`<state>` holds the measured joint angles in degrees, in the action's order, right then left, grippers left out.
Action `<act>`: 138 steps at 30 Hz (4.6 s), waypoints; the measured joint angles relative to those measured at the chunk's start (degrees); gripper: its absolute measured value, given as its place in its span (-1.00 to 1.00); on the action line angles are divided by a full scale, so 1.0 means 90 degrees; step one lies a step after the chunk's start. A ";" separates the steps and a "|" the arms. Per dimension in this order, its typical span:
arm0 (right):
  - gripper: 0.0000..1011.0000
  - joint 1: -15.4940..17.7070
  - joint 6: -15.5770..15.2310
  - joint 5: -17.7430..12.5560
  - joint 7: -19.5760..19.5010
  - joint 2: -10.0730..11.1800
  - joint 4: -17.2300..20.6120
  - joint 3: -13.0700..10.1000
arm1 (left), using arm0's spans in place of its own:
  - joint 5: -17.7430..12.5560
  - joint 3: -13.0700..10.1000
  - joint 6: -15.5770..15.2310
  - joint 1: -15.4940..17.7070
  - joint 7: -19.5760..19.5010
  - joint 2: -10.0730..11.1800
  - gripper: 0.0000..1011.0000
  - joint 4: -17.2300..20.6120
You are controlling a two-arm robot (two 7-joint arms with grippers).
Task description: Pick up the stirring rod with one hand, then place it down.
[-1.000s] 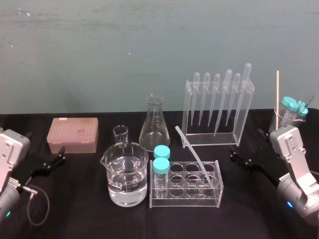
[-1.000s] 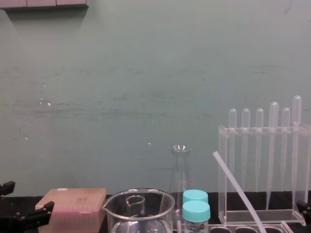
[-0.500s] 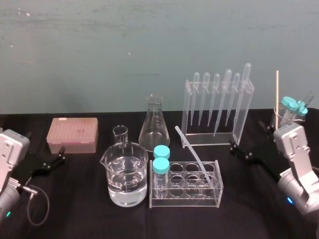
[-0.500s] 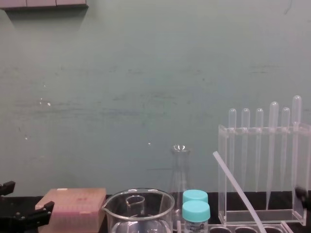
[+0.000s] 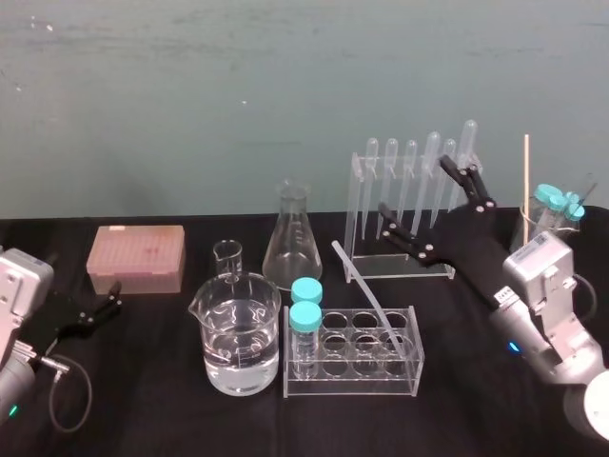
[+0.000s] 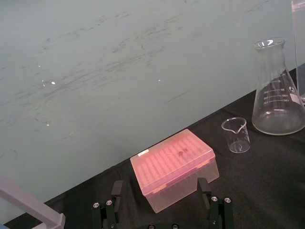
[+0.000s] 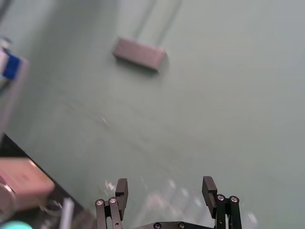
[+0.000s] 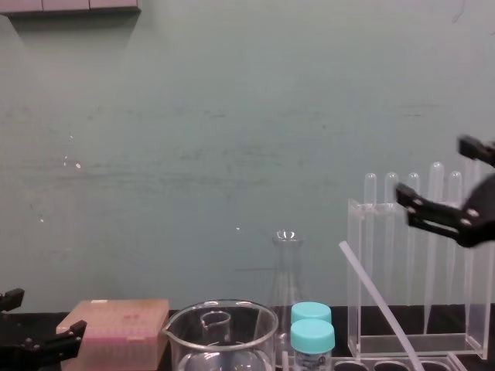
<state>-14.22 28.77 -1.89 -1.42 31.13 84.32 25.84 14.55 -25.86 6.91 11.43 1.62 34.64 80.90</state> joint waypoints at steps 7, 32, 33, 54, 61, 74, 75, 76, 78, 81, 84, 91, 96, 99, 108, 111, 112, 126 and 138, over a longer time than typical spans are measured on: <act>0.98 -0.0262 0.0353 -0.0267 0.0740 -0.0133 -0.0015 0.0252 | 0.0000 0.0000 0.0000 0.0000 0.0000 0.0000 0.98 0.0000; 0.98 -0.0627 -0.2370 -0.2230 0.2776 -0.0255 -0.0380 0.0365 | 0.0000 0.0000 0.0000 0.0000 0.0000 0.0000 0.98 0.0000; 0.98 -0.0625 -0.2393 -0.2212 0.2769 -0.0259 -0.0388 0.0359 | 0.0000 0.0000 0.0000 0.0000 0.0000 0.0000 0.98 0.0000; 0.98 -0.0569 -0.2660 -0.1980 0.2702 -0.0339 -0.0425 0.0243 | 0.0000 0.0000 0.0000 0.0000 0.0000 0.0000 0.98 0.0000; 0.98 -0.0572 -0.2653 -0.1981 0.2703 -0.0335 -0.0421 0.0248 | 0.0000 0.0000 0.0000 0.0000 0.0000 0.0000 0.98 0.0000; 0.56 -0.0577 -0.2643 -0.1985 0.2704 -0.0331 -0.0421 0.0254 | 0.0000 0.0000 0.0000 0.0000 0.0000 0.0000 0.98 0.0000; 0.45 -0.0577 -0.2642 -0.1986 0.2704 -0.0331 -0.0422 0.0254 | 0.0000 0.0000 0.0000 0.0000 0.0000 0.0000 0.98 0.0000; 0.45 -0.0576 -0.2642 -0.1986 0.2704 -0.0331 -0.0421 0.0254 | 0.0000 0.0000 0.0000 0.0000 0.0000 0.0000 0.98 0.0000; 0.35 -0.0576 -0.2642 -0.1986 0.2704 -0.0331 -0.0422 0.0254 | 0.0000 0.0000 0.0000 0.0000 0.0000 0.0000 0.98 0.0000; 0.12 -0.0576 -0.2641 -0.1987 0.2704 -0.0331 -0.0422 0.0254 | 0.0000 0.0000 0.0000 0.0000 0.0000 0.0000 0.98 0.0000; -0.08 -0.0577 -0.2641 -0.1988 0.2704 -0.0331 -0.0422 0.0254 | 0.0000 0.0000 0.0000 0.0000 0.0000 0.0000 0.98 0.0000; -0.56 -0.0577 -0.2642 -0.1991 0.2704 -0.0330 -0.0422 0.0254 | 0.0000 0.0000 0.0000 0.0000 0.0000 0.0000 0.98 0.0000; -0.78 -0.0576 -0.2642 -0.1991 0.2704 -0.0331 -0.0422 0.0254 | 0.0000 0.0000 0.0000 0.0000 0.0000 0.0000 0.98 0.0000; -0.86 -0.0577 -0.2642 -0.1991 0.2704 -0.0331 -0.0422 0.0254 | 0.0000 0.0000 0.0000 0.0000 0.0000 0.0000 0.98 0.0000; -0.86 -0.0577 -0.2642 -0.1991 0.2704 -0.0331 -0.0422 0.0254 | 0.0000 0.0000 0.0000 0.0000 0.0000 0.0000 0.98 0.0000; -0.86 -0.0576 -0.2642 -0.1991 0.2704 -0.0331 -0.0422 0.0253 | 0.0001 0.0000 0.0000 0.0000 0.0000 0.0000 0.98 0.0000; -0.86 -0.0564 -0.2571 -0.1990 0.2705 -0.0355 -0.0429 0.0203 | 0.0000 0.0000 0.0000 0.0000 0.0000 0.0000 0.98 0.0000; -0.86 -0.0540 -0.1089 -0.2683 0.3212 -0.0847 -0.0506 -0.0586 | 0.0000 0.0000 0.0000 0.0000 0.0000 0.0000 0.98 0.0000; -0.86 -0.0390 -0.0283 -0.2437 0.3264 -0.0899 -0.0479 -0.1012 | 0.0000 0.0000 0.0000 0.0000 0.0000 0.0000 0.98 0.0000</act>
<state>-17.73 26.22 -23.82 27.95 23.04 80.01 16.73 14.55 -25.86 6.91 11.43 1.62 34.65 80.90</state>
